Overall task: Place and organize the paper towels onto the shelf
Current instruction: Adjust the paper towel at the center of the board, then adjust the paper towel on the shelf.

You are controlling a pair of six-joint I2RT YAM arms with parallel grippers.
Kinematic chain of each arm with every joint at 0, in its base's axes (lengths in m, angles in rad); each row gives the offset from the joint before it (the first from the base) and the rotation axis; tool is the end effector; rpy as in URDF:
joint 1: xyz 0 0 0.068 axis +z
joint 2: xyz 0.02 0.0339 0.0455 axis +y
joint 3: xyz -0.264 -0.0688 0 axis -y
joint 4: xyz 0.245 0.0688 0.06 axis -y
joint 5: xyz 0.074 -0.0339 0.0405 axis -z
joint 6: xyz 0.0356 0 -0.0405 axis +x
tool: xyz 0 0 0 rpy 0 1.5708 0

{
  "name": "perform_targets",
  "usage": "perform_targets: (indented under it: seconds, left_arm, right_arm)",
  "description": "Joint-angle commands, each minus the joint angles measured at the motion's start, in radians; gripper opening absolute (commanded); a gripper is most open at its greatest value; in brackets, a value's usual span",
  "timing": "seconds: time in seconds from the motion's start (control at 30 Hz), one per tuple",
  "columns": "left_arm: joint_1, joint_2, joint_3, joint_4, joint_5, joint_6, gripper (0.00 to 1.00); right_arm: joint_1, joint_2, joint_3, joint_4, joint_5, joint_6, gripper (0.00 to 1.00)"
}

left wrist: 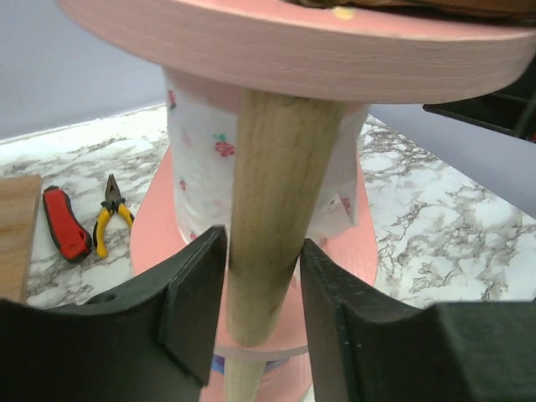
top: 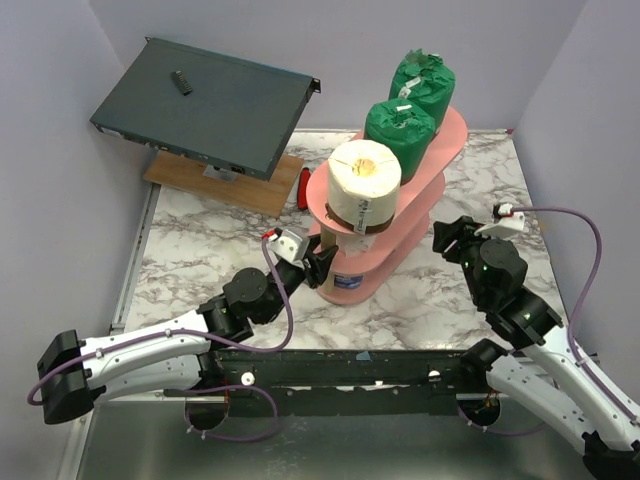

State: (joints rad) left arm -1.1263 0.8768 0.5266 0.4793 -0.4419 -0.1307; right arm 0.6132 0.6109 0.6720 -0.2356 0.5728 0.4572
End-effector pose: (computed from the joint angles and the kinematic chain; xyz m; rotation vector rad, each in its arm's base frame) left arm 0.1028 -0.1805 0.3024 0.3659 1.4479 -0.7054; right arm 0.1313 0.0688 0.3217 0.2822 1.7027 0.2926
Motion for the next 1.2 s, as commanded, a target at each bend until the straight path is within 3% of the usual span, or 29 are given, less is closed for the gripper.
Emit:
perform_targets:
  seconds: [0.0, 0.13, 0.23, 0.53, 0.67, 0.73, 0.83, 1.0, 1.17]
  left_arm:
    - [-0.005, -0.035, 0.014, -0.109, -0.068, -0.062, 0.50]
    - [-0.008, -0.050, 0.040, -0.170, -0.066, -0.083, 0.60]
    - [-0.011, -0.081, 0.047, -0.236, -0.069, -0.109, 0.79]
    - [-0.017, -0.359, -0.020, -0.572, -0.235, -0.305, 0.86]
    - [-0.017, -0.460, -0.048, -0.641, -0.278, -0.367, 0.88]
    - [-0.017, -0.478, -0.063, -0.614, -0.269, -0.353, 0.88]
    - [-0.016, -0.464, -0.075, -0.532, -0.224, -0.303, 0.86]
    - [-0.015, -0.372, -0.051, -0.484, -0.177, -0.283, 0.86]
    - [-0.016, -0.319, -0.043, -0.416, -0.156, -0.264, 0.85]
  right_arm:
    - [-0.001, -0.039, 0.006, -0.168, 0.031, 0.051, 0.60]
    - [-0.002, -0.047, -0.005, -0.196, 0.029, 0.083, 0.72]
    - [-0.001, -0.046, -0.006, -0.212, 0.040, 0.103, 0.78]
    - [-0.001, -0.050, -0.001, -0.263, 0.066, 0.174, 0.87]
    - [-0.001, -0.096, -0.009, -0.194, -0.100, 0.125, 0.80]
    - [-0.002, -0.179, -0.033, -0.083, -0.249, 0.064, 0.75]
    - [-0.001, -0.254, -0.008, 0.002, -0.332, 0.046, 0.71]
    - [-0.001, -0.134, 0.195, -0.073, -0.561, -0.044, 0.70]
    - [-0.001, -0.075, 0.306, -0.081, -0.717, -0.069, 0.61]
